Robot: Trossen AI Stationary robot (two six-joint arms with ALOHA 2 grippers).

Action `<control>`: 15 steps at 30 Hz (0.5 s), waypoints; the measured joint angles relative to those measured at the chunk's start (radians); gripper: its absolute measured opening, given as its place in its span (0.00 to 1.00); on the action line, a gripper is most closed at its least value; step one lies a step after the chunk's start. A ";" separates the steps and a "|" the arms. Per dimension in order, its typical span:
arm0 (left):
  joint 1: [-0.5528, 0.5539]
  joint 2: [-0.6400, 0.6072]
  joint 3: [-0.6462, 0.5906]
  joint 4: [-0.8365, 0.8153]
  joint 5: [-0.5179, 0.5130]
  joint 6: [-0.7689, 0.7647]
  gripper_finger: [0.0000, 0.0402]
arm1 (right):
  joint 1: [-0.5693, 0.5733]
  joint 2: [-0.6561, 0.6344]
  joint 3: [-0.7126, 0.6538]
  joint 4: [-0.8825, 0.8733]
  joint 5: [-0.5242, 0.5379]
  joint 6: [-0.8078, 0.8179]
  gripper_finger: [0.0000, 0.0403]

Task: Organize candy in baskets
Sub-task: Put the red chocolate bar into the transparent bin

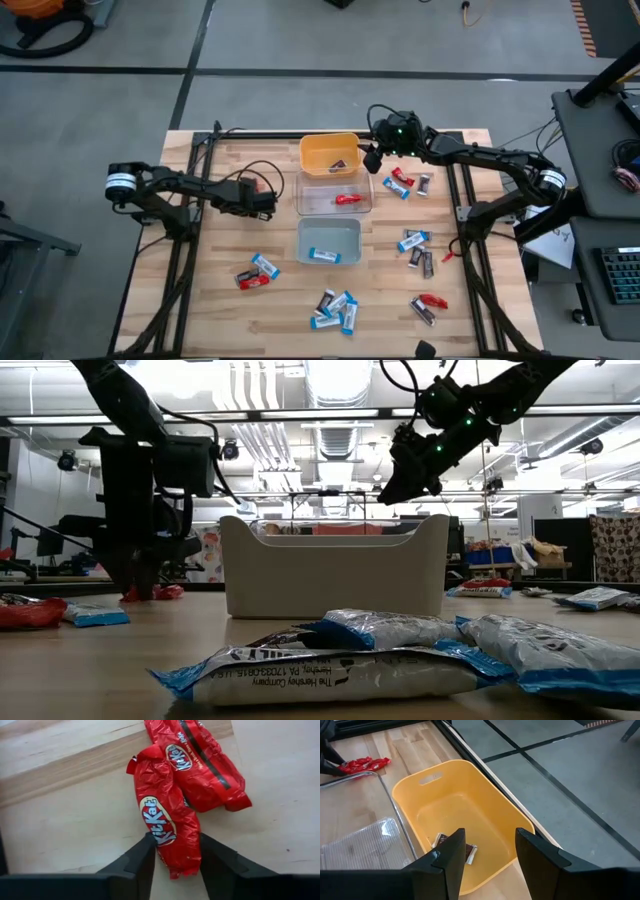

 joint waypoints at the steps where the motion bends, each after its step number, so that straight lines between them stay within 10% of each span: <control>1: 0.000 0.000 0.000 -0.001 0.000 0.000 0.26 | 0.000 0.000 0.000 0.000 0.000 0.000 0.40; 15: 0.000 -0.006 0.000 -0.006 -0.001 0.007 0.10 | 0.000 0.000 0.000 0.000 0.000 0.000 0.39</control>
